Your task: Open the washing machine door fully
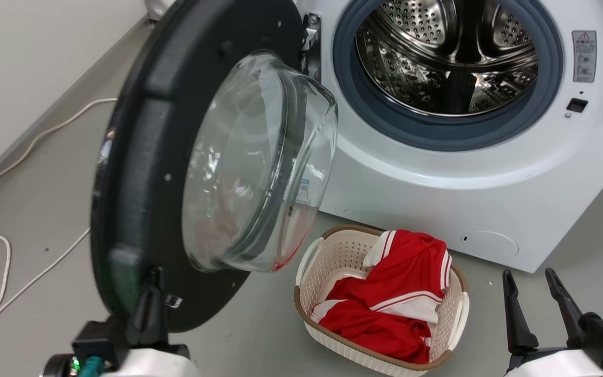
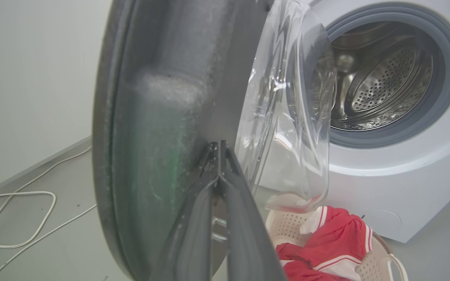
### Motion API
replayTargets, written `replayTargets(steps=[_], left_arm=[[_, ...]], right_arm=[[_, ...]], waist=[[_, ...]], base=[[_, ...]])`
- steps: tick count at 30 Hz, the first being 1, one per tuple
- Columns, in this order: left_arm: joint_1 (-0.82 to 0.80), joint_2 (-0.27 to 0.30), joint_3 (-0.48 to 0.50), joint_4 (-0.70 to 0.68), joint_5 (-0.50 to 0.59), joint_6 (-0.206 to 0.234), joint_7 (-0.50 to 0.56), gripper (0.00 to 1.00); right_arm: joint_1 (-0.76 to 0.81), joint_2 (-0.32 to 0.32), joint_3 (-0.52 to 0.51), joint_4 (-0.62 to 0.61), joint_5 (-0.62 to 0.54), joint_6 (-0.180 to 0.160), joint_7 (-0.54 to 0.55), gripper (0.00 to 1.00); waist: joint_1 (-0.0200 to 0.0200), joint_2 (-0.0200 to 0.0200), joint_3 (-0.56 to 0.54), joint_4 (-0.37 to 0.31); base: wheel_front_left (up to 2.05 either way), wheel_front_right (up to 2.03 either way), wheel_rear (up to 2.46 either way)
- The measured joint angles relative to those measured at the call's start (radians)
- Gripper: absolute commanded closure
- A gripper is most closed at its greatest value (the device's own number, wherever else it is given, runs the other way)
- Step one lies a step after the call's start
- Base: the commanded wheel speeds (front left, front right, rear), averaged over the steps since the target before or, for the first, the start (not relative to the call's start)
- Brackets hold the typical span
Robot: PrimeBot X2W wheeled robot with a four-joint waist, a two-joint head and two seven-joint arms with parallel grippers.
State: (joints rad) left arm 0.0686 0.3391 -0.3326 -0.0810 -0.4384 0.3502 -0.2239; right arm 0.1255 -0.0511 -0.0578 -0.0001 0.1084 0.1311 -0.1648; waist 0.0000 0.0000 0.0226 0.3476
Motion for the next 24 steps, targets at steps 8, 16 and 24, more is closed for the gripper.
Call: replayTargets(steps=[8, 16, 24], left_arm=[[-0.096, 0.027, 0.124, 0.108, -0.072, -0.050, -0.026, 1.00], [-0.206, 0.058, 0.228, 0.237, -0.121, -0.095, -0.035, 1.00], [-0.299, 0.109, 0.298, 0.365, -0.139, -0.119, -0.036, 1.00]], right_arm=[[-0.007, 0.000, -0.004, -0.027, -0.021, 0.000, 0.024, 0.00], [-0.025, 0.000, -0.007, -0.047, -0.037, 0.000, 0.039, 0.00], [-0.042, 0.000, -0.006, -0.048, -0.049, 0.000, 0.042, 0.00]], waist=[[0.0000, 0.0000, 0.049, -0.009], [0.0000, 0.0000, 0.099, -0.015], [0.0001, 0.0000, 0.131, -0.012]], base=[[0.00, 0.00, 0.00], [0.00, 0.00, 0.00], [0.00, 0.00, 0.00]])
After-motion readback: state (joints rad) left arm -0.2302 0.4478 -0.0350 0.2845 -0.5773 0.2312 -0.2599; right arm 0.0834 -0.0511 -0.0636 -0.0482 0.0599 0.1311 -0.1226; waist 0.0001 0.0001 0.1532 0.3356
